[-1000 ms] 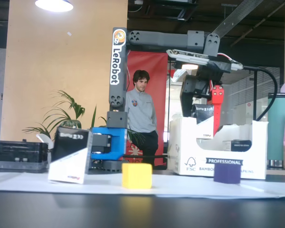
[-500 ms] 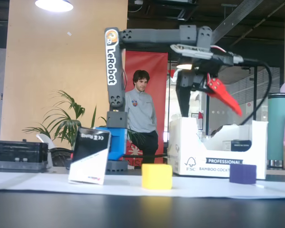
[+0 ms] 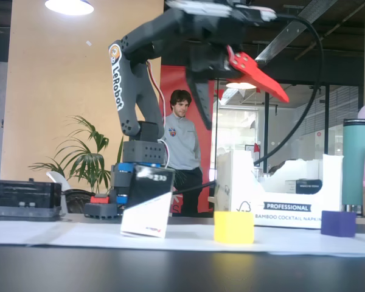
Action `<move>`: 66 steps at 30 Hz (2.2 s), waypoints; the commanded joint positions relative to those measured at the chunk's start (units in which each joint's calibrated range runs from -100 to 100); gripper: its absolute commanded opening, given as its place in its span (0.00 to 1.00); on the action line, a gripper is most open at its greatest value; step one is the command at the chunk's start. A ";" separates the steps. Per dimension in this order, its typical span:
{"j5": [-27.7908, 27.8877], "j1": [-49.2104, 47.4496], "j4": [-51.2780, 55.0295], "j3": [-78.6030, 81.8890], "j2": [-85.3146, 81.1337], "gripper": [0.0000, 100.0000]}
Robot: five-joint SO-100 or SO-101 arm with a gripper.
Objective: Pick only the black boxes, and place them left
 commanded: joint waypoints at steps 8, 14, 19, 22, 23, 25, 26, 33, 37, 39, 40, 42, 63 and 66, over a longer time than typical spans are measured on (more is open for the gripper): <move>5.14 18.64 -5.21 -7.58 2.94 0.61; 5.19 23.23 -13.88 -10.33 10.28 0.61; 6.88 24.62 -15.63 -15.03 17.24 0.61; 6.88 25.31 -18.57 -17.25 21.11 0.61; 6.93 25.57 -19.76 -17.69 21.98 0.61; 7.30 26.70 -21.83 -18.04 23.32 0.61; 8.24 27.39 -22.30 -17.95 23.88 0.61; 11.24 31.37 -25.96 -17.95 26.48 0.61; 11.72 32.24 -28.74 -17.95 27.43 0.61; 11.56 32.15 -30.89 -17.25 28.14 0.60; 11.40 31.98 -32.32 -17.33 28.85 0.60; 11.40 31.63 -34.07 -17.16 30.83 0.60; 2.51 19.42 -34.62 -24.16 45.21 0.08; 0.88 17.34 -34.46 -24.07 45.05 0.06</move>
